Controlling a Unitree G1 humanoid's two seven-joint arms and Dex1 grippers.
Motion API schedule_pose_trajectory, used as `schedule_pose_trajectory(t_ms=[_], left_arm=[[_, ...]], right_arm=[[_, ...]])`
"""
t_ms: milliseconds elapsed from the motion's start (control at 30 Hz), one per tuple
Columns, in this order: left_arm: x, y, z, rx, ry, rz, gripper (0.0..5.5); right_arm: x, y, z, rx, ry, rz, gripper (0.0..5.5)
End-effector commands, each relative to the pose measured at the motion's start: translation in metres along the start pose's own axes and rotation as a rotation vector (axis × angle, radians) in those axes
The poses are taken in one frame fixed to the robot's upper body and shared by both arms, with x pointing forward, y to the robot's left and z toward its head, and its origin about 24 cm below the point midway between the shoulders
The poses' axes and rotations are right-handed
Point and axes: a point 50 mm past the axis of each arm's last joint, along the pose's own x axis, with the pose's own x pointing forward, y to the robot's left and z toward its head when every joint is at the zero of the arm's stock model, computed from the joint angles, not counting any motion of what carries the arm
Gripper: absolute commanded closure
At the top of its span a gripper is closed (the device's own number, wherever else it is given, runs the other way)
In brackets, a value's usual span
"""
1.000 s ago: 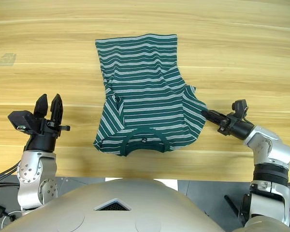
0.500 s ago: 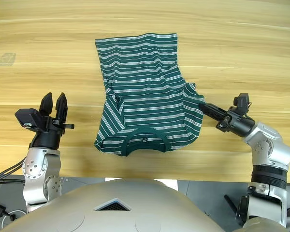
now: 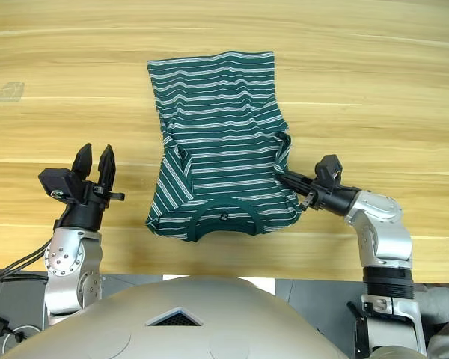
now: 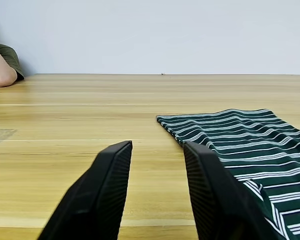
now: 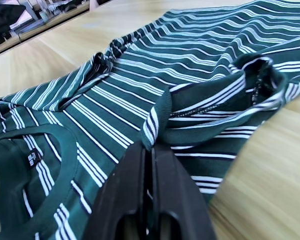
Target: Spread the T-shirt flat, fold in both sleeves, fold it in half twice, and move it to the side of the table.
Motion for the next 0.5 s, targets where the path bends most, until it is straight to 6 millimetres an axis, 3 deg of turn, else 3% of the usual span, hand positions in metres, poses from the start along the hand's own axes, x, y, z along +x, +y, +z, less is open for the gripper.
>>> schedule_pose_trajectory(t_ms=[33,100,167,500], left_arm=[[0.000,0.000,-0.002,0.013,0.013,0.006,3.58],[0.000,0.000,-0.003,0.016,0.016,0.004,3.58],[0.000,0.000,-0.003,0.019,0.019,0.002,3.58],[0.003,-0.002,-0.006,0.023,0.030,-0.017,3.58]], right_arm=[[0.002,0.005,-0.008,-0.118,0.115,0.017,5.45],[0.002,0.005,-0.015,-0.172,0.177,0.005,5.45],[0.003,0.004,-0.017,-0.189,0.189,-0.005,4.92],[0.007,0.023,0.003,-0.022,0.021,0.157,3.37]])
